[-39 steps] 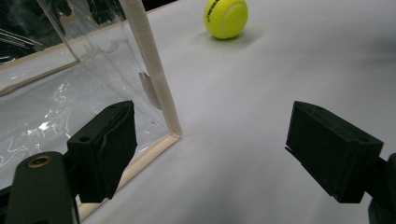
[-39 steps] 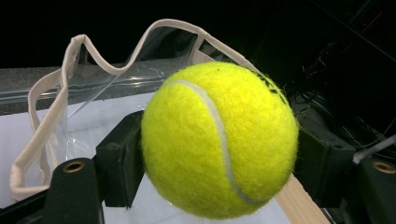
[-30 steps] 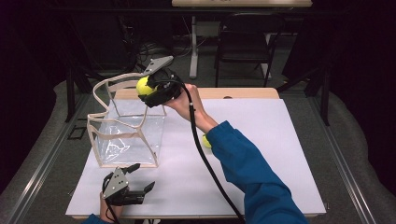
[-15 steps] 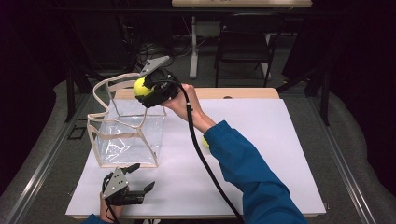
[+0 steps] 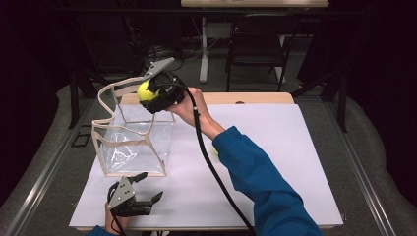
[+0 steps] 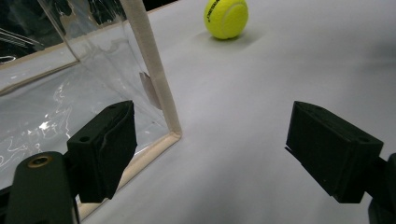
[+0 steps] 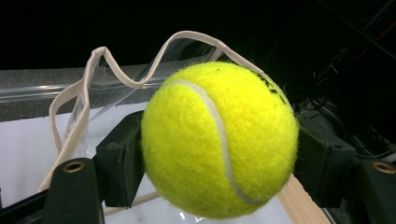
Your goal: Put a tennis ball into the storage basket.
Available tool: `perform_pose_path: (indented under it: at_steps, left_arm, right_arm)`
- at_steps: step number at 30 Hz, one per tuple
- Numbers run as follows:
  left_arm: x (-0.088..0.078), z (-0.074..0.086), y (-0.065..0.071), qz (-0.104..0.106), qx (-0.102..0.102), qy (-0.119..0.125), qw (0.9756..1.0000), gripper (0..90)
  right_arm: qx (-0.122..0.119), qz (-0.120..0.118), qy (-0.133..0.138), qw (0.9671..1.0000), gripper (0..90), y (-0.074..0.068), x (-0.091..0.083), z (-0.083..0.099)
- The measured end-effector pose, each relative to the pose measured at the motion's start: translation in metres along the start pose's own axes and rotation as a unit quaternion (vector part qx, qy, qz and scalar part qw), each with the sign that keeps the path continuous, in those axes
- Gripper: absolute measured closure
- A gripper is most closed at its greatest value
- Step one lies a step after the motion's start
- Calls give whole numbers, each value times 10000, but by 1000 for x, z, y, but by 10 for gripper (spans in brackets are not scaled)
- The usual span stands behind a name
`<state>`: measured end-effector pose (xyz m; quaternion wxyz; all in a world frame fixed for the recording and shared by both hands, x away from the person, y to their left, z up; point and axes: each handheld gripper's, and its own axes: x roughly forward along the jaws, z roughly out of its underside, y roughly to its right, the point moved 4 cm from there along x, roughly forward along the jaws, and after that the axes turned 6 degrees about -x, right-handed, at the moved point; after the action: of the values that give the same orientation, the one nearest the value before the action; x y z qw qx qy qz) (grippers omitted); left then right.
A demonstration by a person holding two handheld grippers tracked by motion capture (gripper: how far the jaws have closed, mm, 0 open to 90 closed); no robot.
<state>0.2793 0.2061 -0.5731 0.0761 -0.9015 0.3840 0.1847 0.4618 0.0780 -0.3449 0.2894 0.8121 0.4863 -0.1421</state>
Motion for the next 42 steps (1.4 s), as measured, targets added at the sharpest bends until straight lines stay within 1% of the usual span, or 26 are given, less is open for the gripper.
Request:
perform_pose_path:
  at_steps: [3,5,21,33,42]
  left_arm:
    - [0,0,0,-4,7,0,10000,160]
    - [-1,0,0,-8,-7,8,10000,160]
    - [-1,0,0,3,-11,21,10000,160]
    - [-1,0,0,-8,-4,9,10000,160]
    - [-1,0,0,1,-13,15,10000,160]
  right_arm:
    - [0,0,0,10000,265,0,0,0]
    - [-15,-72,-64,10000,265,-3,6,-1]
    - [30,-218,-238,9995,265,-7,15,1]
    - [8,-291,-256,9992,264,-10,22,0]
    - [-13,-395,-349,9986,264,-14,28,-2]
